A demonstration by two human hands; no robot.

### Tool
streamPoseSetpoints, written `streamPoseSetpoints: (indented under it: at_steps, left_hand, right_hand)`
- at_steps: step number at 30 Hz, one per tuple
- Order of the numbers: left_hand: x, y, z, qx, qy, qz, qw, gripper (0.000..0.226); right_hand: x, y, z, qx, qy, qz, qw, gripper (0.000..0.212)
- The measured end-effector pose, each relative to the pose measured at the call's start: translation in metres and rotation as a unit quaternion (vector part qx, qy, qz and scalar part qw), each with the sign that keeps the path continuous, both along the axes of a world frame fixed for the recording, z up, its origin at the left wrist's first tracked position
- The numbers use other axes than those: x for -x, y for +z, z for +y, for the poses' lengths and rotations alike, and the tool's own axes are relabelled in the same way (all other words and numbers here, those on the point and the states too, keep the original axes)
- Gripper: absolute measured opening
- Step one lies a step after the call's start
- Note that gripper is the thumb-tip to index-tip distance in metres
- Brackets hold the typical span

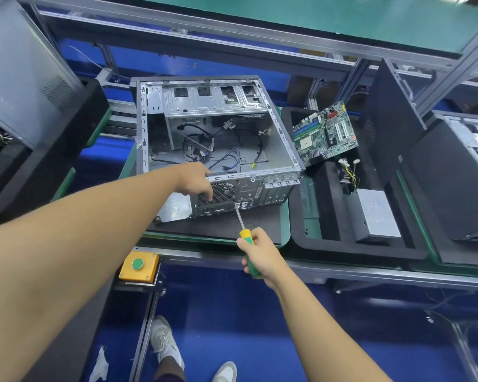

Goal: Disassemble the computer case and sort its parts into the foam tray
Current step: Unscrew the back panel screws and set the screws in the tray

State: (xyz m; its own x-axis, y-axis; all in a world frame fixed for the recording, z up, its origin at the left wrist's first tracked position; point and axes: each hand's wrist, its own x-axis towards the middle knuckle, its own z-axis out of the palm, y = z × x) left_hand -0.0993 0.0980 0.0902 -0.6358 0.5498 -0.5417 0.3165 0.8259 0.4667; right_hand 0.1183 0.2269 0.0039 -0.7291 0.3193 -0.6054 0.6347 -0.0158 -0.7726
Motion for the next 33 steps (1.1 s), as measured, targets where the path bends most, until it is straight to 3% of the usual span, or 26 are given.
streamPoseSetpoints:
  at_steps: [3, 5, 8, 10, 13, 16, 19, 21, 26, 29, 33]
  left_hand:
    - [0.0, -0.001, 0.0, -0.001, 0.013, 0.0, 1.0, 0.061]
    - [-0.001, -0.001, 0.0, -0.002, 0.01, -0.001, 1.0, 0.064]
    - [-0.001, 0.001, 0.0, 0.003, 0.011, -0.004, 1.0, 0.053]
    - [-0.001, 0.002, 0.0, 0.0, 0.018, -0.011, 1.0, 0.063]
    - [-0.003, 0.003, -0.001, -0.006, 0.019, -0.011, 1.0, 0.068]
    - [-0.002, 0.002, -0.001, -0.005, 0.014, -0.007, 1.0, 0.067]
    - [-0.002, 0.001, -0.002, -0.003, 0.006, 0.006, 1.0, 0.034]
    - [-0.001, 0.0, -0.002, -0.002, 0.003, 0.009, 1.0, 0.028]
    - [-0.001, 0.001, -0.001, 0.006, 0.002, 0.009, 1.0, 0.032]
    - [-0.002, 0.002, -0.001, 0.002, -0.007, 0.01, 1.0, 0.03]
    - [-0.002, 0.004, -0.001, -0.003, -0.002, 0.003, 1.0, 0.047]
  right_hand:
    - [0.005, 0.008, 0.004, 0.167, -0.039, -0.023, 0.985, 0.026]
    - [0.005, 0.01, 0.007, 0.212, -0.04, -0.029, 0.976, 0.03]
    - [0.001, 0.009, 0.006, 0.086, 0.003, -0.006, 0.996, 0.026]
    - [-0.002, 0.005, 0.001, -0.018, 0.006, 0.009, 1.0, 0.017]
    - [-0.001, -0.001, -0.005, -0.062, -0.007, 0.002, 0.998, 0.017]
    - [0.005, 0.003, -0.007, -0.04, 0.02, -0.033, 0.998, 0.019]
    - [0.01, 0.011, -0.002, 0.128, -0.026, -0.045, 0.991, 0.023]
    - [0.008, 0.013, 0.004, 0.169, -0.018, -0.055, 0.984, 0.024]
    - [0.0, 0.006, 0.008, -0.038, 0.046, -0.003, 0.998, 0.012]
    - [0.001, 0.001, 0.006, -0.023, 0.001, -0.003, 1.0, 0.023]
    - [0.006, 0.007, 0.006, 0.024, 0.006, -0.042, 0.999, 0.03]
